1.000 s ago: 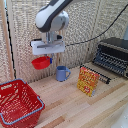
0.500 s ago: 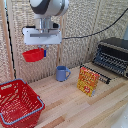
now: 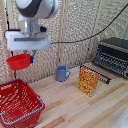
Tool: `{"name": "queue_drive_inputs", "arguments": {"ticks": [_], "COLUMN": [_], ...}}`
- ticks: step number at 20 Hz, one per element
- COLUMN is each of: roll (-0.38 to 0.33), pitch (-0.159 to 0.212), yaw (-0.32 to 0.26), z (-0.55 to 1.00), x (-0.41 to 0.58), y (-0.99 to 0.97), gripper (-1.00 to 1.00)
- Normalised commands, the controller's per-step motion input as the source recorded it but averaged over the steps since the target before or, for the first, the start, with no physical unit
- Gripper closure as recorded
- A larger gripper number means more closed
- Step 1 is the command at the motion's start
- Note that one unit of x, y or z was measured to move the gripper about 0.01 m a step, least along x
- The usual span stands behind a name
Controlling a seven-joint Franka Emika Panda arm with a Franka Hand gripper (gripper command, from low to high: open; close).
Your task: Please locate the crimson dish within your space. Move your hand towards it gently. Tenderly hold the bowl carefully using your fingers and raise it. With caution, shift it towards the basket. Kindly let loose of the dish to drop it in the basket.
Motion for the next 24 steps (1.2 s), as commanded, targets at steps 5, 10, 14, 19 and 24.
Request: {"name": "queue_drive_inputs", "arguments": {"ticks": [5,10,14,19,24], "roll": [-0.055,-0.06,-0.059,-0.082,-0.086], "pitch": [-0.009,-0.02,-0.038,-0.048,-0.208], "yaw": [-0.023,0.0,0.017,0.118,0.147], "z": [-0.44,-0.32,0.35,0.74,0.46], "x": [0.307,0.257,0.0,0.133,0.063], "y": [0.41,0.2,0.11,-0.15,-0.35], "gripper": [1.0,1.0,-1.0,-1.0,-1.0]}}
